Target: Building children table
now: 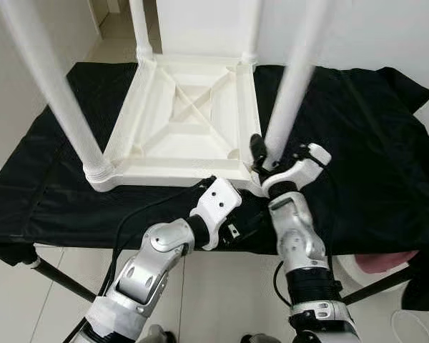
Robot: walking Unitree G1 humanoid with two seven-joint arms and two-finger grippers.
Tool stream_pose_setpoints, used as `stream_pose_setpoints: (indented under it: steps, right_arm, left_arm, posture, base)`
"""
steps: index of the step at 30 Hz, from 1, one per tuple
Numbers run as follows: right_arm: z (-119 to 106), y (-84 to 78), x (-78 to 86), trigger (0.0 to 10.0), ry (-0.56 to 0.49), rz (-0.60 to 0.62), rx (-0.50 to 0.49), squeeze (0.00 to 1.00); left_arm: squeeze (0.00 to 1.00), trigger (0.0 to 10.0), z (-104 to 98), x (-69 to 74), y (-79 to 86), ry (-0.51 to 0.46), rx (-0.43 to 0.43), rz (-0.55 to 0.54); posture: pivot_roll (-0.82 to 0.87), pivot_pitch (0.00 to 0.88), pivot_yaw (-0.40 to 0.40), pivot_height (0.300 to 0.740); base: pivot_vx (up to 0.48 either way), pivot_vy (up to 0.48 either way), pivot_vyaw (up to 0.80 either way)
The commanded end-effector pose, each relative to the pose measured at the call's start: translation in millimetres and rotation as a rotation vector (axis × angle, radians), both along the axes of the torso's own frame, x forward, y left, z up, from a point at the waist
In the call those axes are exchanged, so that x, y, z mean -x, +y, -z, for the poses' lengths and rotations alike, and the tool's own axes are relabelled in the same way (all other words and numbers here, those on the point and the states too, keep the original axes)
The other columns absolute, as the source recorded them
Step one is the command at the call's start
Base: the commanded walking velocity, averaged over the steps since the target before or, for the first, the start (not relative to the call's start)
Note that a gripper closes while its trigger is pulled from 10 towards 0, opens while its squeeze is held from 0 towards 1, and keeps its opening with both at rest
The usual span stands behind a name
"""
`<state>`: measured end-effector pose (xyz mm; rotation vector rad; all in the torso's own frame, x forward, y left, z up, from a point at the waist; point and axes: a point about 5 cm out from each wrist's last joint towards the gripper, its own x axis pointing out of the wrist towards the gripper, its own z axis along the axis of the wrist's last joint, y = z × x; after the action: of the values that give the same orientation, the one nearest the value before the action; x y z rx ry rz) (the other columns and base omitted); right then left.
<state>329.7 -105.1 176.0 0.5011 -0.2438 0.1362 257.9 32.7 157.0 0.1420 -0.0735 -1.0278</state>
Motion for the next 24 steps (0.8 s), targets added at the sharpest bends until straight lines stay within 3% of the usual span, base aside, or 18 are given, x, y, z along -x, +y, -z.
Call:
stream_pose_setpoints:
  steps: [1,2,3,4,16,17,18,19,24]
  right_arm:
    - [-7.3,4.6,0.8,10.0,-0.037,0.0,0.032,0.0]
    - [-9.2,5.7,2.1,10.0,-0.057,0.003,0.072,0.32]
    - [-9.2,5.7,2.1,10.0,-0.057,0.003,0.072,0.32]
    - [-10.5,5.4,3.3,10.0,-0.07,0.011,0.102,1.0]
    - [-13.0,-0.9,14.2,10.0,-0.124,0.044,0.247,1.0]
    - [-10.2,-3.5,19.4,10.0,-0.129,0.058,0.3,0.42]
    - [-10.2,-3.5,19.4,10.0,-0.129,0.058,0.3,0.42]
    - [-3.9,-7.2,25.7,10.0,-0.119,0.067,0.352,0.0]
    - [4.0,-11.0,33.9,10.0,-0.106,0.08,0.422,0.0]
  left_arm:
    - [0.0,10.0,1.5,1.8,-0.7,0.01,-0.003,-0.002]
    - [0.0,10.0,1.5,2.1,-1.3,0.009,-0.002,-0.002]
    - [0.0,10.0,1.5,2.1,-1.3,0.009,-0.002,-0.002]
    - [0.0,10.0,1.5,2.3,-1.7,0.01,-0.001,-0.002]
    - [0.0,10.0,2.0,3.3,-1.4,0.013,0.002,-0.006]
    - [0.0,10.0,3.3,3.8,-0.8,0.015,0.001,-0.008]
    - [0.0,10.0,3.3,3.8,-0.8,0.015,0.001,-0.008]
    - [0.0,10.0,3.2,1.9,-0.4,0.012,-0.001,-0.011]
    - [0.0,10.0,0.9,-3.0,0.3,0.002,-0.002,-0.018]
  posture:
    - [-0.08,0.079,0.048,0.74]
    - [-0.08,0.08,0.046,0.74]
    - [-0.08,0.08,0.046,0.74]
    - [-0.08,0.081,0.044,0.74]
    - [-0.08,0.083,0.039,0.74]
    - [-0.08,0.082,0.038,0.74]
    - [-0.08,0.082,0.038,0.74]
    - [-0.08,0.077,0.032,0.74]
    - [-0.08,0.078,0.03,0.74]
  base:
    - [0.0,0.0,0.0]
    - [0.0,0.0,0.0]
    - [0.0,0.0,0.0]
    - [0.0,0.0,0.0]
    - [0.0,0.0,0.0]
    - [0.0,0.0,0.0]
    - [0.0,0.0,0.0]
    - [0.0,0.0,0.0]
    - [0.0,0.0,0.0]
